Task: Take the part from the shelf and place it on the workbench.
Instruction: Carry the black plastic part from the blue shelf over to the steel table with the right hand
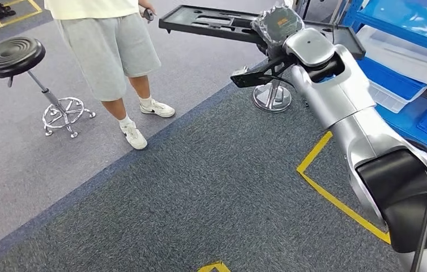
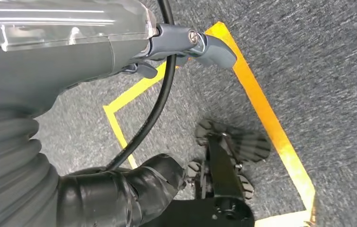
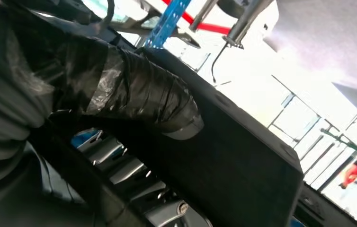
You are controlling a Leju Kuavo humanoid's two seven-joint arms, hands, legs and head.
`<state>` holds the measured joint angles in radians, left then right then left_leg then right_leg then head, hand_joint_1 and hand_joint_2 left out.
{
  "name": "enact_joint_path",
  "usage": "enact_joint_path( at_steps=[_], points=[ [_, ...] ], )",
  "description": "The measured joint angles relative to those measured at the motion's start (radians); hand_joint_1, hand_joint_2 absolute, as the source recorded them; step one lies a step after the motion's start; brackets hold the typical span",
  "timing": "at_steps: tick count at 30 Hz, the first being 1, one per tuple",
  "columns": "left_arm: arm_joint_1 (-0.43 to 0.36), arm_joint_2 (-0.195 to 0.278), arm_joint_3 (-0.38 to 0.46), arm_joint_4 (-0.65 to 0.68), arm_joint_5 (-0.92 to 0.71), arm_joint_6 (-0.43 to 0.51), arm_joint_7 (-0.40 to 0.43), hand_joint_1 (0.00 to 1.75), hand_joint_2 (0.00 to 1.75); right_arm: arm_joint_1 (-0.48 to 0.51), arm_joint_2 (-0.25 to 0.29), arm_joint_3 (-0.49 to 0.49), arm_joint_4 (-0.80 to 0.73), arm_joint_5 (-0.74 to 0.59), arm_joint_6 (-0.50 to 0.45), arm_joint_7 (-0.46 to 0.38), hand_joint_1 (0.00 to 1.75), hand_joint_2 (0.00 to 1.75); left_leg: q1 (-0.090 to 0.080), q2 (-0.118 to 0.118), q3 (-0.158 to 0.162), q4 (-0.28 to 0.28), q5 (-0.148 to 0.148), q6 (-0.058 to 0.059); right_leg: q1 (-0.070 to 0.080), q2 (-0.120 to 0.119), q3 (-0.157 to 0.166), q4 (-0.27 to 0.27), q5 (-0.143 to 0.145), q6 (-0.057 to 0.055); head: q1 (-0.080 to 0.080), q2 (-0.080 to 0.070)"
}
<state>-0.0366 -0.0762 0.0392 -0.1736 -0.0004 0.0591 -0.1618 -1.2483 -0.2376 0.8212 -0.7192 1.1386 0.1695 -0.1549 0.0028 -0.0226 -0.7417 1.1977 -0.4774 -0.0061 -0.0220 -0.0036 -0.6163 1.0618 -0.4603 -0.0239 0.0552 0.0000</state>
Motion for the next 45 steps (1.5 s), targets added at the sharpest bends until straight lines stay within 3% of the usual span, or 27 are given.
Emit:
enact_joint_path(
  at_steps=[2, 3, 5, 7, 9, 11, 13, 15, 17, 18, 19, 20, 22, 24, 26, 28, 30, 31, 33, 34, 35, 37, 39, 41, 42, 43, 45],
  points=[
    [-0.003, 0.0, 0.001, 0.0, 0.0, 0.0, 0.0, 0.0, 1.75, -0.005, 0.003, 0.001, 0.001, 0.001, 0.003, 0.0, 1.75, 1.75, 0.007, 0.015, -0.05, 0.095, -0.026, -0.006, 0.002, -0.023, 0.004, 0.0, -0.004, -0.002, 0.0, 0.0],
    [-0.003, 0.0, 0.001, 0.0, 0.0, 0.0, 0.001, 0.0, 1.75, -0.005, 0.005, 0.002, 0.002, 0.001, 0.004, -0.001, 1.75, 1.75, 0.009, 0.018, -0.053, 0.098, -0.016, -0.007, 0.002, -0.034, 0.007, 0.0, -0.007, -0.002, 0.0, 0.0],
    [-0.002, 0.0, 0.002, 0.0, 0.0, 0.0, 0.001, 0.0, 1.75, -0.007, 0.01, 0.003, 0.002, 0.001, 0.004, -0.001, 1.75, 1.75, 0.008, 0.031, -0.005, 0.0, 0.044, -0.002, 0.002, -0.056, 0.014, 0.0, -0.013, 0.0, 0.0, 0.0],
    [-0.004, 0.0, 0.002, 0.0, 0.001, 0.0, 0.002, 0.0, 1.75, -0.012, 0.013, 0.003, 0.002, 0.001, 0.004, -0.001, 1.75, 1.75, -0.005, 0.067, 0.058, -0.122, 0.083, 0.01, 0.005, -0.075, 0.021, -0.002, -0.019, 0.006, 0.0, 0.0],
    [-0.004, 0.0, 0.003, 0.0, 0.002, 0.0, 0.002, 0.0, 1.75, -0.015, 0.016, 0.004, 0.004, 0.001, 0.004, -0.001, 1.75, 1.75, -0.017, 0.079, 0.078, -0.165, 0.084, 0.02, 0.008, -0.094, 0.025, -0.007, -0.022, 0.015, 0.0, 0.0],
    [-0.001, 0.0, 0.005, 0.0, 0.003, 0.0, 0.003, 0.0, 1.75, -0.015, 0.02, 0.006, 0.005, 0.001, 0.004, -0.001, 1.75, 1.75, -0.015, 0.058, 0.08, -0.177, 0.089, 0.03, 0.009, -0.108, 0.029, -0.01, -0.027, 0.024, 0.001, 0.0],
    [0.001, -0.001, 0.009, 0.0, 0.004, 0.0, 0.004, 0.0, 1.75, -0.016, 0.022, 0.008, 0.008, 0.001, 0.004, -0.001, 1.75, 1.75, -0.01, 0.039, 0.091, -0.195, 0.096, 0.039, 0.007, -0.073, 0.018, 0.018, -0.049, 0.031, 0.001, 0.0],
    [-0.002, -0.002, 0.015, 0.0, 0.004, 0.0, 0.005, 0.0, 1.75, -0.017, 0.02, 0.009, 0.012, -0.001, 0.004, -0.001, 1.75, 1.75, -0.008, 0.02, 0.097, -0.203, 0.098, 0.048, 0.006, -0.019, -0.035, 0.124, -0.101, 0.031, 0.002, 0.0],
    [-0.005, -0.002, 0.019, 0.0, 0.003, 0.001, 0.006, 0.0, 1.75, -0.013, 0.018, 0.011, 0.018, -0.004, 0.004, -0.001, 1.75, 1.75, -0.008, -0.004, 0.098, -0.2, 0.097, 0.054, 0.007, 0.001, -0.105, 0.246, -0.139, 0.031, 0.002, 0.0],
    [-0.005, -0.002, 0.02, 0.0, 0.003, 0.001, 0.006, 0.0, 1.75, -0.011, 0.017, 0.012, 0.021, -0.005, 0.004, -0.001, 1.75, 1.75, -0.008, -0.018, 0.098, -0.197, 0.095, 0.054, 0.006, 0.004, -0.122, 0.266, -0.131, 0.032, 0.002, 0.0],
    [-0.004, -0.002, 0.021, 0.0, 0.002, 0.0, 0.007, 0.0, 1.75, -0.009, 0.017, 0.012, 0.024, -0.006, 0.004, -0.001, 1.75, 1.75, -0.007, -0.032, 0.098, -0.192, 0.093, 0.053, 0.004, 0.006, -0.119, 0.245, -0.103, 0.034, 0.002, 0.0],
    [-0.002, -0.002, 0.021, 0.0, 0.001, 0.0, 0.007, 0.0, 1.75, -0.009, 0.017, 0.013, 0.026, -0.007, 0.004, -0.001, 1.75, 1.75, -0.005, -0.045, 0.098, -0.184, 0.089, 0.05, 0.0, 0.011, -0.098, 0.189, -0.062, 0.035, 0.002, 0.0],
    [0.0, -0.002, 0.021, 0.0, -0.002, -0.001, 0.009, 0.0, 1.75, -0.011, 0.016, 0.014, 0.028, -0.011, 0.004, -0.001, 1.75, 1.75, -0.001, -0.069, 0.091, -0.163, 0.077, 0.039, -0.008, 0.049, -0.046, 0.07, -0.006, 0.039, 0.001, 0.0],
    [-0.001, -0.001, 0.022, 0.0, -0.004, -0.003, 0.011, 0.0, 1.75, -0.012, 0.014, 0.016, 0.03, -0.014, 0.005, -0.002, 1.75, 1.75, 0.003, -0.092, 0.077, -0.15, 0.073, 0.027, -0.008, 0.075, -0.025, 0.024, 0.001, 0.037, 0.001, 0.0],
    [0.001, -0.001, 0.023, 0.0, -0.008, -0.003, 0.011, 0.0, 1.75, -0.012, 0.013, 0.018, 0.03, -0.018, 0.004, -0.003, 1.75, 1.75, 0.008, -0.11, 0.069, -0.15, 0.076, 0.015, -0.004, 0.058, -0.022, 0.019, 0.002, 0.027, 0.001, 0.0],
    [0.006, -0.002, 0.024, 0.0, -0.012, -0.003, 0.012, 0.0, 1.75, -0.015, 0.014, 0.019, 0.029, -0.022, 0.004, -0.003, 1.75, 1.75, 0.006, -0.077, 0.055, -0.125, 0.062, 0.006, -0.005, 0.034, -0.013, 0.009, 0.005, 0.013, 0.0, 0.0],
    [0.006, -0.003, 0.024, 0.0, -0.014, -0.004, 0.012, 0.0, 1.75, -0.019, 0.011, 0.02, 0.028, -0.027, 0.004, -0.003, 1.75, 1.75, 0.005, -0.014, 0.012, -0.03, 0.017, -0.002, -0.002, 0.011, -0.003, 0.003, 0.004, 0.004, -0.002, 0.0],
    [0.005, -0.003, 0.025, 0.0, -0.015, -0.004, 0.012, 0.0, 1.75, -0.021, 0.009, 0.02, 0.028, -0.029, 0.004, -0.003, 1.75, 1.75, 0.007, 0.005, -0.019, 0.034, -0.009, -0.005, 0.001, -0.001, 0.0, 0.002, 0.002, 0.001, -0.002, 0.0],
    [0.003, -0.003, 0.025, 0.0, -0.017, -0.004, 0.012, 0.0, 1.75, -0.022, 0.007, 0.02, 0.028, -0.031, 0.005, -0.004, 1.75, 1.75, 0.009, 0.017, -0.06, 0.11, -0.024, -0.005, 0.005, -0.024, 0.005, 0.002, -0.003, -0.001, -0.002, 0.0],
    [0.003, -0.003, 0.026, 0.0, -0.018, -0.004, 0.012, 0.0, 1.75, -0.022, 0.007, 0.02, 0.028, -0.031, 0.005, -0.005, 1.75, 1.75, 0.009, 0.019, -0.054, 0.095, -0.007, -0.003, 0.006, -0.035, 0.008, 0.002, -0.006, -0.001, -0.002, 0.0],
    [0.003, -0.003, 0.026, 0.0, -0.019, -0.005, 0.012, 0.0, 1.75, -0.023, 0.007, 0.02, 0.028, -0.031, 0.005, -0.006, 1.75, 1.75, 0.008, 0.024, -0.028, 0.044, 0.025, 0.002, 0.007, -0.046, 0.011, 0.002, -0.009, -0.001, -0.002, 0.0],
    [0.002, -0.002, 0.027, 0.0, -0.02, -0.005, 0.012, 0.0, 1.75, -0.025, 0.006, 0.02, 0.028, -0.032, 0.005, -0.007, 1.75, 1.75, -0.004, 0.06, 0.041, -0.09, 0.075, 0.013, 0.01, -0.065, 0.019, 0.001, -0.016, 0.003, -0.002, 0.0],
    [-0.001, -0.002, 0.028, 0.0, -0.02, -0.005, 0.012, 0.0, 1.75, -0.027, 0.003, 0.02, 0.028, -0.033, 0.005, -0.007, 1.75, 1.75, -0.019, 0.085, 0.074, -0.158, 0.085, 0.025, 0.013, -0.084, 0.023, -0.003, -0.02, 0.01, -0.002, 0.0],
    [-0.002, -0.001, 0.029, 0.0, -0.02, -0.004, 0.012, 0.0, 1.75, -0.027, 0.002, 0.02, 0.027, -0.034, 0.004, -0.008, 1.75, 1.75, -0.024, 0.069, 0.077, -0.167, 0.084, 0.035, 0.014, -0.103, 0.028, -0.011, -0.022, 0.02, -0.002, 0.0],
    [0.0, 0.0, 0.029, 0.0, -0.021, -0.004, 0.012, 0.0, 1.75, -0.026, 0.001, 0.021, 0.027, -0.034, 0.004, -0.008, 1.75, 1.75, -0.022, 0.058, 0.082, -0.176, 0.087, 0.039, 0.013, -0.1, 0.032, -0.011, -0.025, 0.025, -0.001, 0.0],
    [0.002, 0.0, 0.03, 0.0, -0.021, -0.004, 0.012, 0.0, 1.75, -0.026, 0.0, 0.021, 0.027, -0.035, 0.004, -0.008, 1.75, 1.75, -0.019, 0.048, 0.089, -0.185, 0.09, 0.044, 0.01, -0.082, 0.03, -0.004, -0.033, 0.028, -0.001, 0.0],
    [0.001, -0.001, 0.03, 0.0, -0.022, -0.004, 0.012, 0.0, 1.75, -0.027, -0.004, 0.021, 0.027, -0.035, 0.005, -0.009, 1.75, 1.75, -0.014, 0.03, 0.103, -0.2, 0.094, 0.055, 0.007, -0.027, -0.003, 0.069, -0.072, 0.031, 0.0, 0.0]
  ],
)
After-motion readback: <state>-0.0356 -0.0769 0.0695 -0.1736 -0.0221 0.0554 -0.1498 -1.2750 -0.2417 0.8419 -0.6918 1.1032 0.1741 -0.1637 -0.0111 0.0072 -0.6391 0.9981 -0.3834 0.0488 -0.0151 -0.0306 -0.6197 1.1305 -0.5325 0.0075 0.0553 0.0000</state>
